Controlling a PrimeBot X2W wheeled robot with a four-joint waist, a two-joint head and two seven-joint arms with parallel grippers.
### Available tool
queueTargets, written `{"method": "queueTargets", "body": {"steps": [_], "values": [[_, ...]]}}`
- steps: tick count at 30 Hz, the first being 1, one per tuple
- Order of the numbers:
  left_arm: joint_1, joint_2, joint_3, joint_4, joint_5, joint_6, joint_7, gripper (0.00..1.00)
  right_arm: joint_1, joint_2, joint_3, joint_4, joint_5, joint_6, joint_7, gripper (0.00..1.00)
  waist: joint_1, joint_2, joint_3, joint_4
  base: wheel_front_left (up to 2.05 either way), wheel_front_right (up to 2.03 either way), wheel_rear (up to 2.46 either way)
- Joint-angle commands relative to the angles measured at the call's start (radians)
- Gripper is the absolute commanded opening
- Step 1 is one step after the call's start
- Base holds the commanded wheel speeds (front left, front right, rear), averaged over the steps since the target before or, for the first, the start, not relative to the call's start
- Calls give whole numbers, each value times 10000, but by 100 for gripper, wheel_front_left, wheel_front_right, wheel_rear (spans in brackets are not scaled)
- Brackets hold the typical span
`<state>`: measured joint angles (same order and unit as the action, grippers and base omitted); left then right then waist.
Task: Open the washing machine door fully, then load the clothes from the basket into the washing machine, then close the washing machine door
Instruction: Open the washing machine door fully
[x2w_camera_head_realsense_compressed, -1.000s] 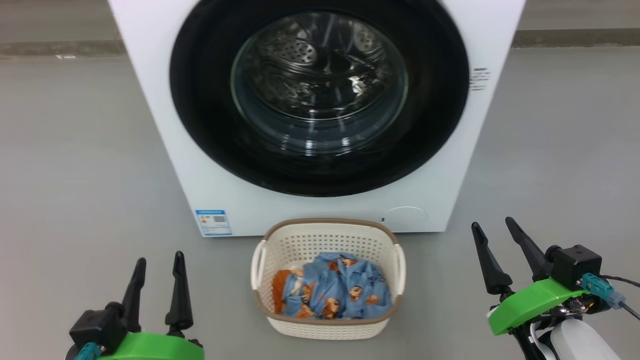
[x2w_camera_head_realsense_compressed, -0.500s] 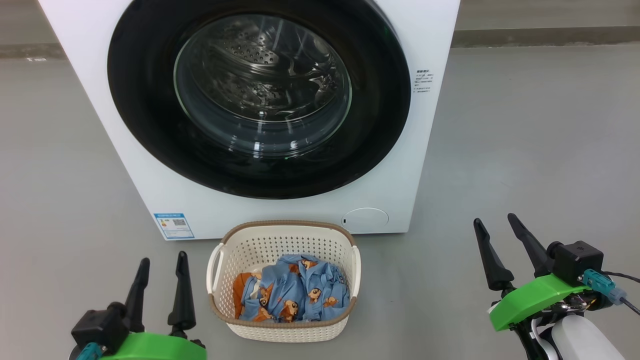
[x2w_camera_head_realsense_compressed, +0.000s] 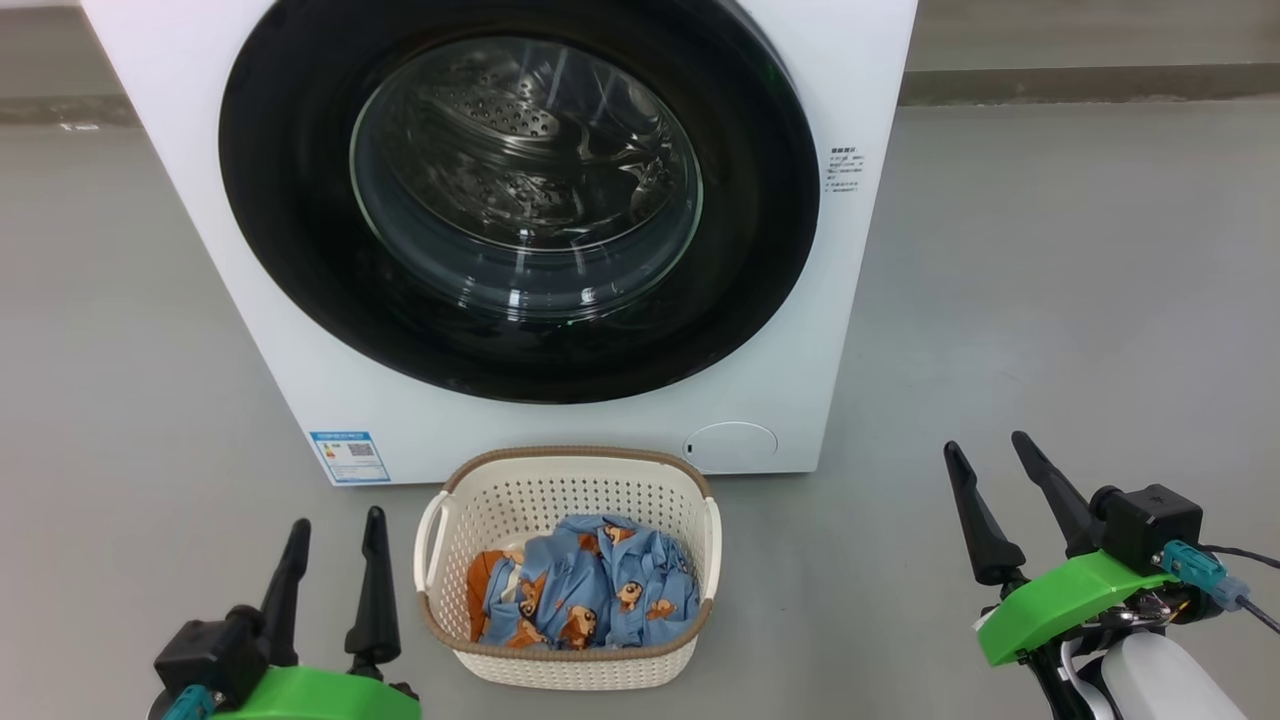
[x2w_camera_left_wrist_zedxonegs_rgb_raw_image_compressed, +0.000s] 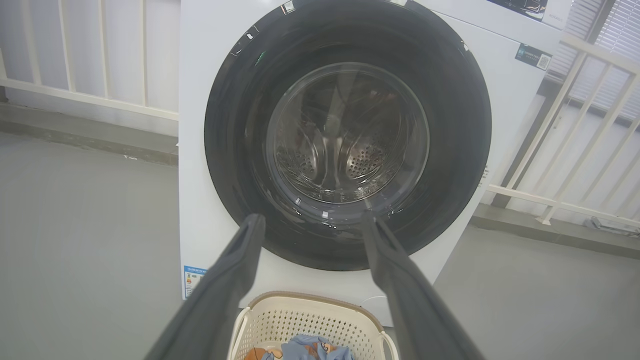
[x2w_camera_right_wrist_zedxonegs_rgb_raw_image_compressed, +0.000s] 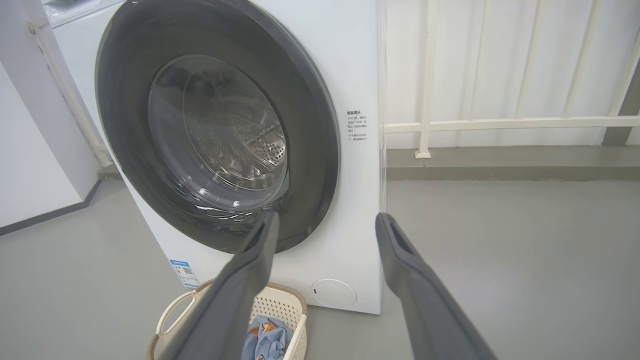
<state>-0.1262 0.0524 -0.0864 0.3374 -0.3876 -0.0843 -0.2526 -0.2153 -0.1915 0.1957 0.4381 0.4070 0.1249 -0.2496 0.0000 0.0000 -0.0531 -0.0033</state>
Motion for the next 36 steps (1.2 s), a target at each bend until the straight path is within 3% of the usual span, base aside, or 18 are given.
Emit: {"method": "queueTargets", "body": {"steps": [1, 36], "values": [[-412, 223, 271, -150, -75, -4, -91, 100, -279, -155, 234, -175, 95, 58, -122, 100, 0, 0, -10, 15, 0, 0, 0], [-385, 297, 4, 30, -230, 390, 41, 100, -441, -230, 11, 191, 333, 58, -122, 100, 0, 0, 407, 149, 0, 0, 0]]}}
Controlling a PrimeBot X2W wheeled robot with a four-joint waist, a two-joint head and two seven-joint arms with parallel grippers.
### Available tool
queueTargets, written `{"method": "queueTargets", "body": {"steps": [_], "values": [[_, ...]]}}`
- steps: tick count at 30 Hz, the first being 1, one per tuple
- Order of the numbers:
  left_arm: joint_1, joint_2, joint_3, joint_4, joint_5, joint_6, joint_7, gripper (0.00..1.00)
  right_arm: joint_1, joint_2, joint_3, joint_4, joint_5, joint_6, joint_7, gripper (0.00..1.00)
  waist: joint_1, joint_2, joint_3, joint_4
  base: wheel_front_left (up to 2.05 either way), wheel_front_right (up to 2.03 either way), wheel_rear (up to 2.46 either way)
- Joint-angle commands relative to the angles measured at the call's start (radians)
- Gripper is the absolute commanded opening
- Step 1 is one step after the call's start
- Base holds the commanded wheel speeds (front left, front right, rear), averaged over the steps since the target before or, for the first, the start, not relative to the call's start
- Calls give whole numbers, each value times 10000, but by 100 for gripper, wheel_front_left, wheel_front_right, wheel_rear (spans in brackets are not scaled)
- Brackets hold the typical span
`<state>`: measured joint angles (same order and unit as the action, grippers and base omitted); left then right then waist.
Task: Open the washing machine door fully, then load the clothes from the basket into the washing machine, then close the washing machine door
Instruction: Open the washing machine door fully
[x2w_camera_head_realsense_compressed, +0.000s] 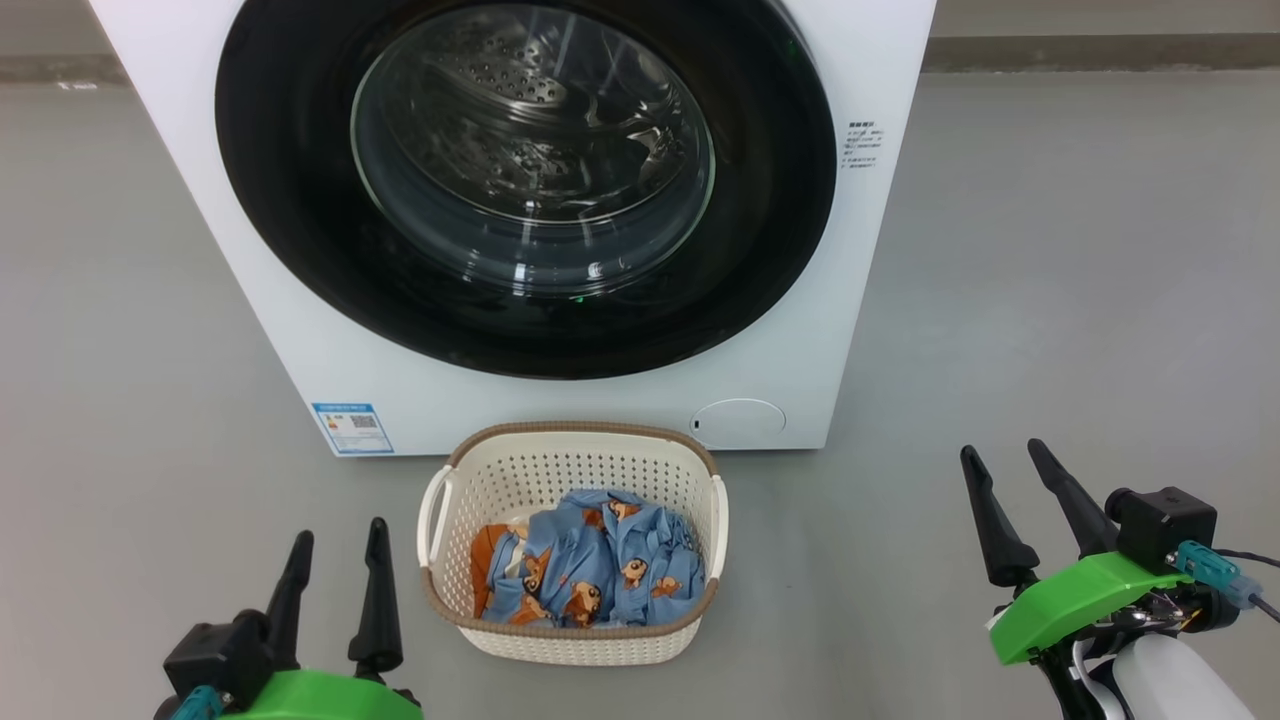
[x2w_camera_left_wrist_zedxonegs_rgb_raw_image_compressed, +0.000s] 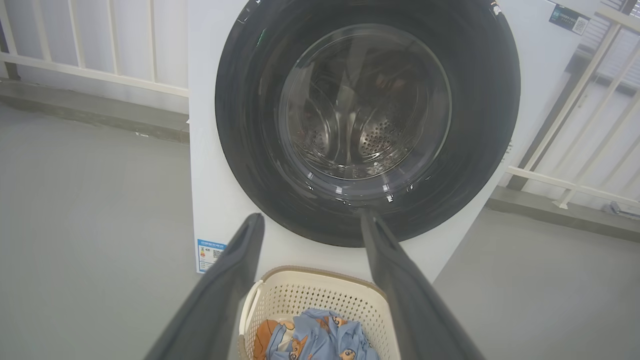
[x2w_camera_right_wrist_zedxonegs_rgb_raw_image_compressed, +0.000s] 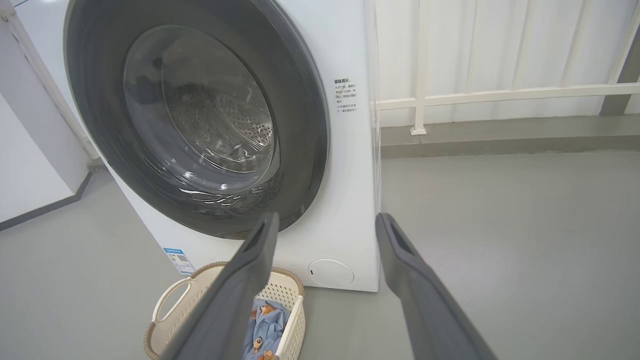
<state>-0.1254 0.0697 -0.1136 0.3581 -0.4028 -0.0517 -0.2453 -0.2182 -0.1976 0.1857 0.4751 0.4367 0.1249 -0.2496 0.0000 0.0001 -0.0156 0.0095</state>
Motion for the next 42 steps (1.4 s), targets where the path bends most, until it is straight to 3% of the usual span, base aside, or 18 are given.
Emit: {"method": "queueTargets", "body": {"steps": [1, 16, 17, 21, 22, 28, 32, 37, 42], "values": [[-402, 121, 269, -166, -83, 76, -34, 100, -441, -174, 93, -168, 38, 58, -122, 100, 0, -1, 52, 33, 0, 0, 0], [-600, 164, 145, -202, -44, 206, -69, 100, -1152, -380, -520, 15, 332, 58, -122, 100, 0, -1, 555, 297, 0, 0, 0], [-637, 171, 133, -237, -34, 213, -70, 100, -1244, -396, -568, 6, 372, 58, -122, 96, 0, -1, 640, 317, 0, 0, 0], [-859, 205, 66, -420, 2, 233, -74, 100, -1818, -600, -746, -35, 587, 58, -122, 8, 0, -1, 1120, 425, 0, 0, 0], [-909, 211, 49, -456, 9, 233, -72, 100, -1941, -640, -810, -57, 673, 58, -122, 0, 0, -1, 1221, 453, 0, 0, 0], [-1145, 212, -71, -651, 56, 241, -63, 100, -2564, -810, -1067, -205, 1575, 58, -122, 0, 0, -1, 1764, 594, 0, 0, 0], [-1283, 177, -221, -752, 108, 245, -71, 100, -3149, -939, -961, -301, 2998, 58, -122, 0, 0, -1, 2147, 626, 0, 0, 0], [-1488, 92, -369, -752, 98, 230, -101, 100, -3876, -1603, -515, -119, 4733, 58, 111, 0, 0, -1, 2448, 774, 0, 0, 0], [-1630, 56, -357, -869, 132, 223, -135, 100, -4564, -2180, -157, 36, 6529, 58, 1049, 0, 0, -1, 2705, 928, 0, 0, 0]]}}
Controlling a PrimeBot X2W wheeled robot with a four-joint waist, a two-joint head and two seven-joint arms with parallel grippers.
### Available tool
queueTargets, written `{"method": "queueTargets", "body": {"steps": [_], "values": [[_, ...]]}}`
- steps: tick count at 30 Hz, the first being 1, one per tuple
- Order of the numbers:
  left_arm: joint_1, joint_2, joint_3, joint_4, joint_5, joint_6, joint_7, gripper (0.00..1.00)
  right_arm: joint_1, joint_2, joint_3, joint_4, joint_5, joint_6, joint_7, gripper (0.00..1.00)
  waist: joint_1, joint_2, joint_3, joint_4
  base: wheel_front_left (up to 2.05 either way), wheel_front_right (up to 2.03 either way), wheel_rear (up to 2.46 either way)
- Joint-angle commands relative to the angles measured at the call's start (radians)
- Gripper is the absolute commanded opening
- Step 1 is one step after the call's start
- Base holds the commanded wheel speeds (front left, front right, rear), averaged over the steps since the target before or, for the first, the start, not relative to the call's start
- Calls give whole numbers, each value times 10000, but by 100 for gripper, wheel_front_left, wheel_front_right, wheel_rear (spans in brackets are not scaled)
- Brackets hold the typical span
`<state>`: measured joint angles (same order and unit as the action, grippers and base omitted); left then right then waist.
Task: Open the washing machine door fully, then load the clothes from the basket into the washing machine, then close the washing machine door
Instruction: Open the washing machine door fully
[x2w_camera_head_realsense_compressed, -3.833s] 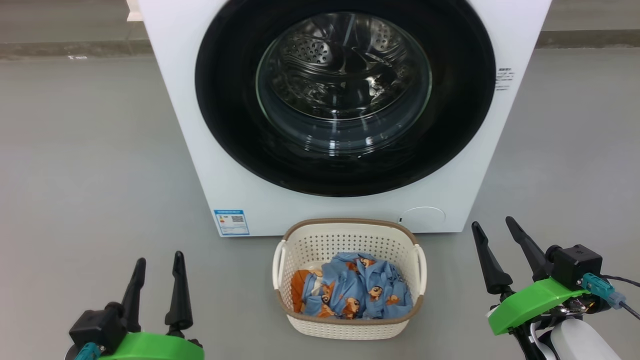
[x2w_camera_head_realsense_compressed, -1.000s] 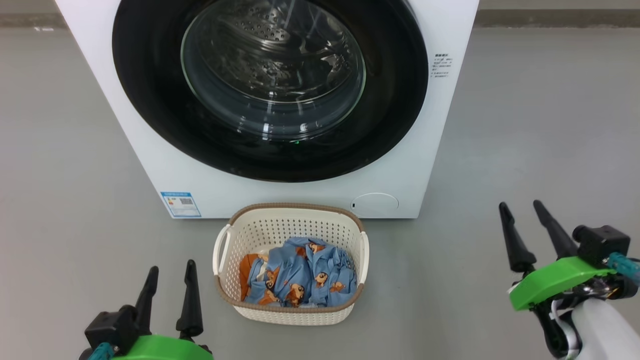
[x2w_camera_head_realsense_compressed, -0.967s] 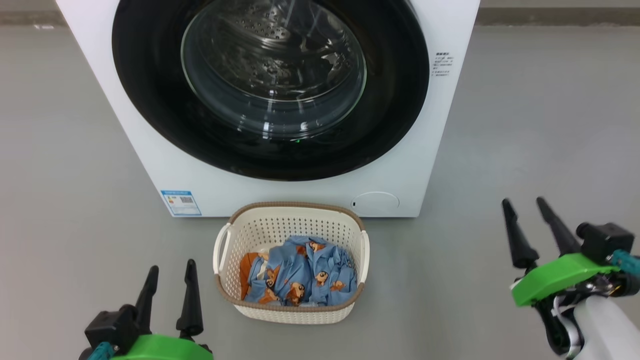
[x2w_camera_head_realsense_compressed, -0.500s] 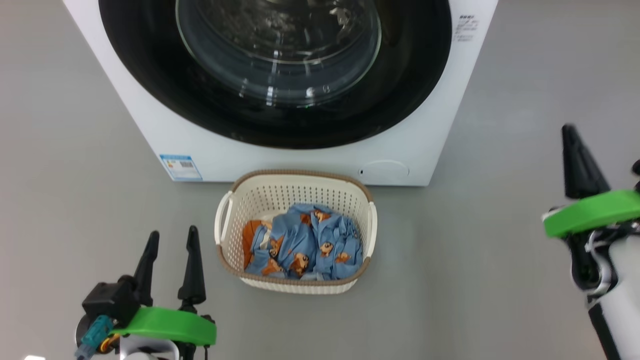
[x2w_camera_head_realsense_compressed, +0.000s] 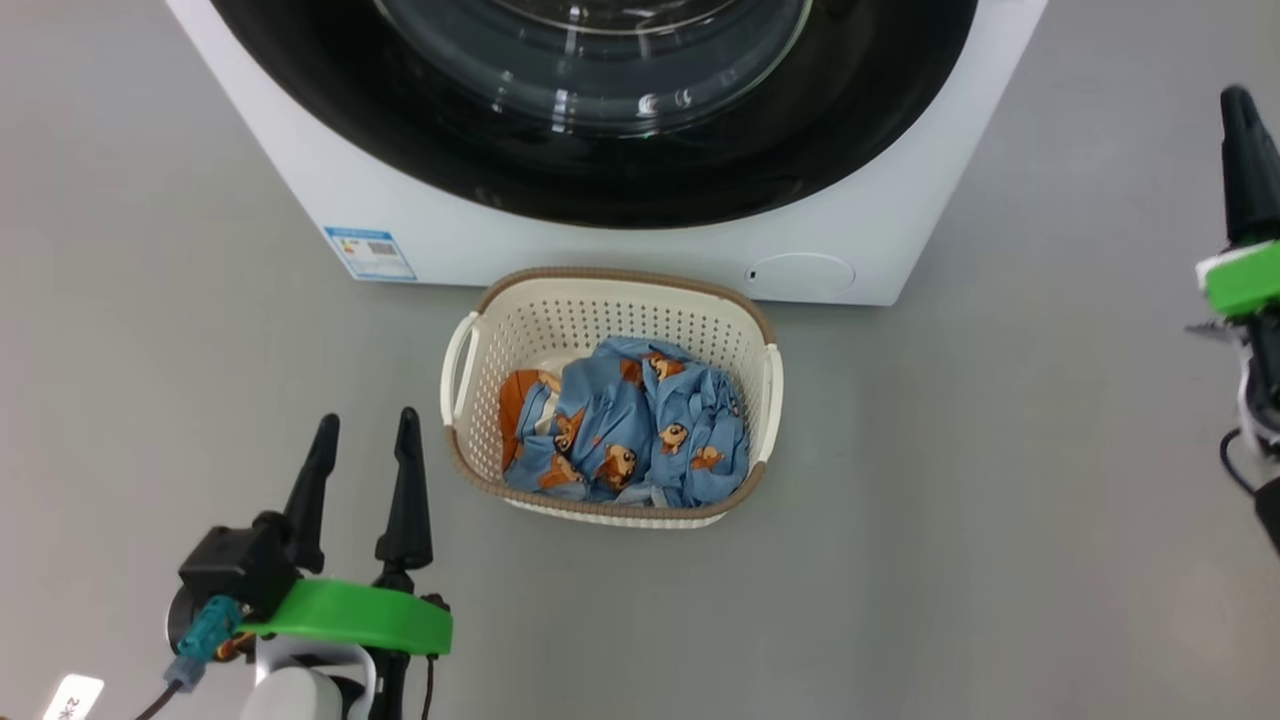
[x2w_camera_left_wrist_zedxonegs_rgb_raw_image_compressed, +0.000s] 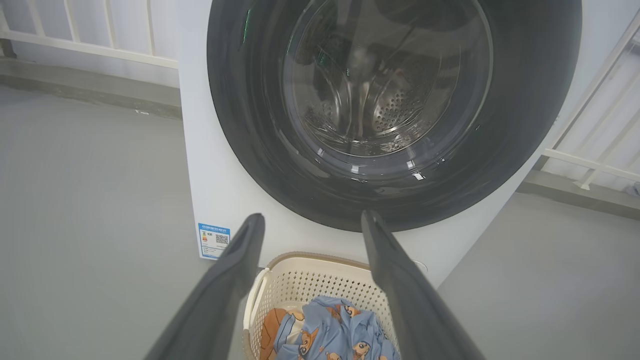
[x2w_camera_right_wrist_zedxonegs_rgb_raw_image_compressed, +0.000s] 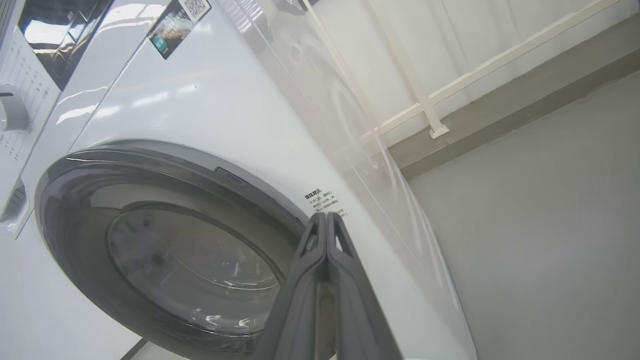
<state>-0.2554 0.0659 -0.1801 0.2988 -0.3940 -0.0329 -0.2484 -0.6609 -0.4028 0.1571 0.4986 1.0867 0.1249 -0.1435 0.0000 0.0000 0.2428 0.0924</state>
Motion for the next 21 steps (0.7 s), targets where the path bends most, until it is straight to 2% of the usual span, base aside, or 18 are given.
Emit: {"method": "queueTargets", "body": {"steps": [1, 6, 11, 16, 21], "values": [[-350, 92, 320, -312, 60, 27, -110, 100, -276, -189, 146, -194, 436, 58, 221, 0, 0, 0, 189, 125, 0, 0, 0], [-517, 38, 340, -560, 148, -17, -127, 100, -945, -510, -80, -159, 2519, 58, 1358, 0, 0, 0, 574, 322, 0, 0, 0], [-613, -67, 410, -820, 49, -142, -131, 100, -1392, -805, -404, -2, 3979, 58, 2286, 0, 0, 0, 941, 554, 0, 0, 0], [-675, -130, 450, -1063, 56, -184, -132, 100, -2052, -989, -632, 320, 5002, 58, 3511, 0, 0, 0, 1349, 768, 0, 0, 0], [-756, -150, 447, -1245, -154, -209, -132, 100, -2902, -1098, -646, 650, 5387, 58, 4513, 0, 0, 0, 1808, 927, 0, 0, 0]]}}
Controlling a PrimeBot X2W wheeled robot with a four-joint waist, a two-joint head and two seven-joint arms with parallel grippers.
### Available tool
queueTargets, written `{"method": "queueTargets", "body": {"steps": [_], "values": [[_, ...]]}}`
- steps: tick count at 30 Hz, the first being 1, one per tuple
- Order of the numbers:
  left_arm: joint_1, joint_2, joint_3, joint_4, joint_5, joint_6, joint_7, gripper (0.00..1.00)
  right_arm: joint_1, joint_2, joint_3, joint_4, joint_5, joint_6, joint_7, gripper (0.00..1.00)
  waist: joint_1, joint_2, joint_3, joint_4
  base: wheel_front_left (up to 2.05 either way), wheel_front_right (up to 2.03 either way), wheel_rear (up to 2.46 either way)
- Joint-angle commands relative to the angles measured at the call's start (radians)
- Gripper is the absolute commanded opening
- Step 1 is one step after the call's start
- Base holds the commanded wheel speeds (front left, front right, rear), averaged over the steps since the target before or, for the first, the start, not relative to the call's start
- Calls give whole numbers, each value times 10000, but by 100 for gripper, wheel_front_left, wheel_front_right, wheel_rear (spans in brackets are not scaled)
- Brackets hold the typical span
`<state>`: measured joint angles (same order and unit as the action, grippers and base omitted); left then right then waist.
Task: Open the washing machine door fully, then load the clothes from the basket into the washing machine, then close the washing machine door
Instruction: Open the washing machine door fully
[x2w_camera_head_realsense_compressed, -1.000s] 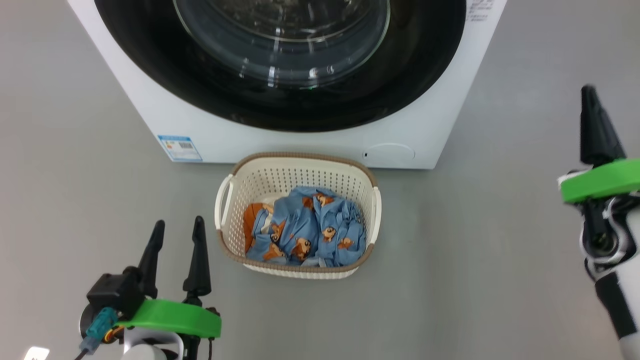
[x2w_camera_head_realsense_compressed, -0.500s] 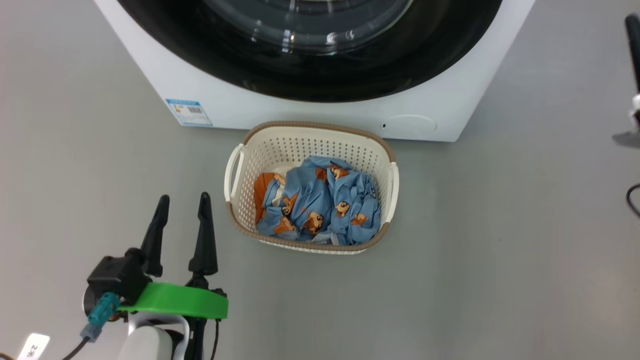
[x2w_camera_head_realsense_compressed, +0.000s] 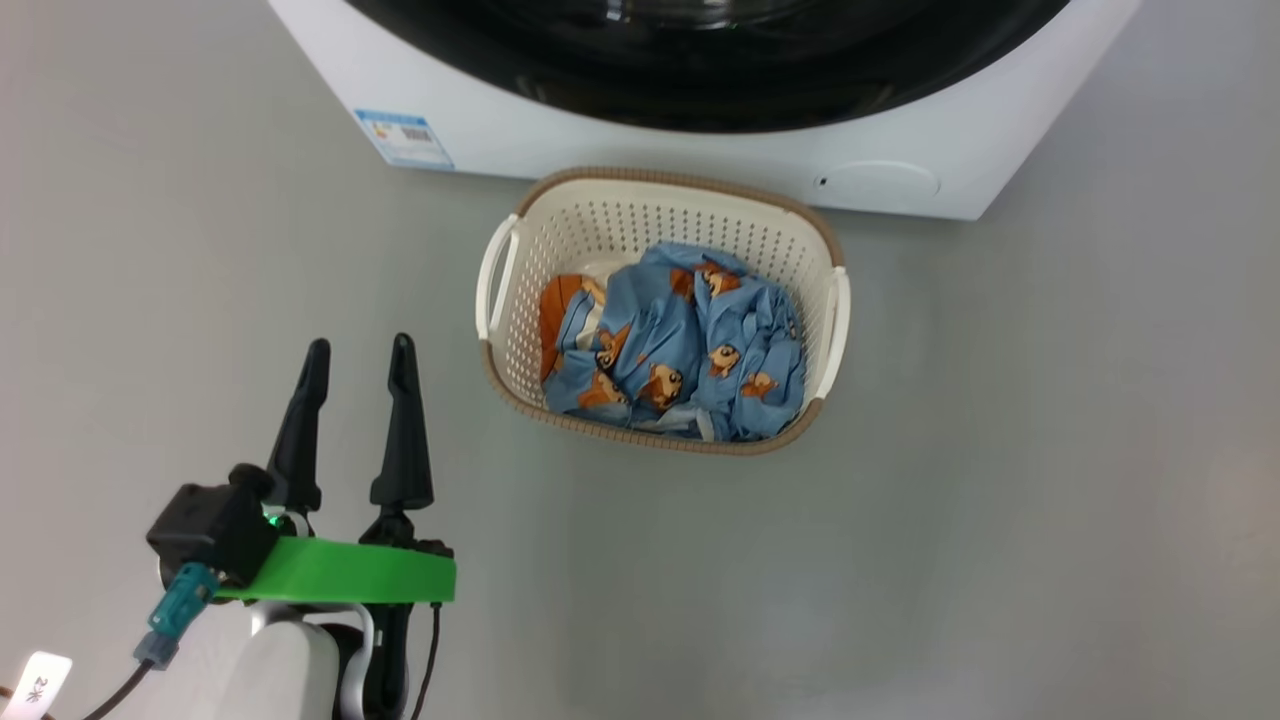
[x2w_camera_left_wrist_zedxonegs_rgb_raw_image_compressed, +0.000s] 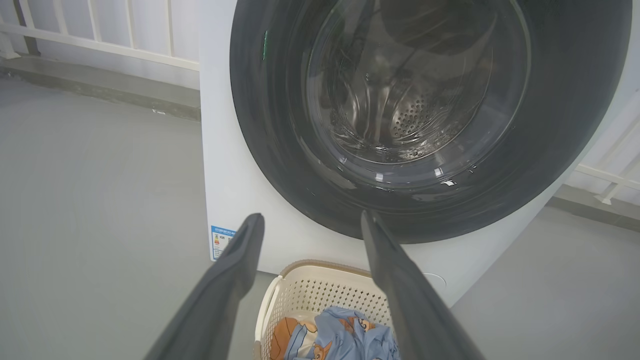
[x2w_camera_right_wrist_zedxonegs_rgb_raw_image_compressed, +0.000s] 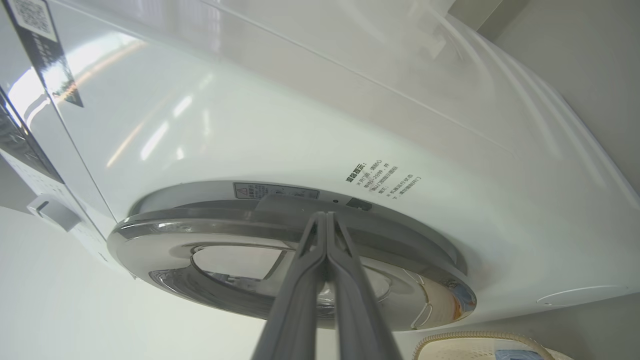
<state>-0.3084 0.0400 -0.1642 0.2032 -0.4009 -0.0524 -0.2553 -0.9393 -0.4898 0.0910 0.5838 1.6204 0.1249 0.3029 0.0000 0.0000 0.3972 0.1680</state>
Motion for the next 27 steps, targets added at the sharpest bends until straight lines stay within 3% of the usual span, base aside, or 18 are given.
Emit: {"method": "queueTargets", "body": {"steps": [1, 7, 27], "values": [[-247, 107, 256, -324, -135, 10, -63, 100, -292, -240, 28, -117, 75, 58, 200, 0, 0, 0, 348, 201, 0, 0, 0], [-370, 105, 21, -500, -373, 161, -64, 100, -1231, -248, 197, 253, 91, 58, 1010, 0, 0, 0, 741, 398, 0, 0, 0], [-443, 103, -420, -961, -967, 436, -64, 100, -2951, -432, 428, 607, -356, 58, 1901, 0, 0, 0, 1324, 1038, 0, 0, 0]]}}
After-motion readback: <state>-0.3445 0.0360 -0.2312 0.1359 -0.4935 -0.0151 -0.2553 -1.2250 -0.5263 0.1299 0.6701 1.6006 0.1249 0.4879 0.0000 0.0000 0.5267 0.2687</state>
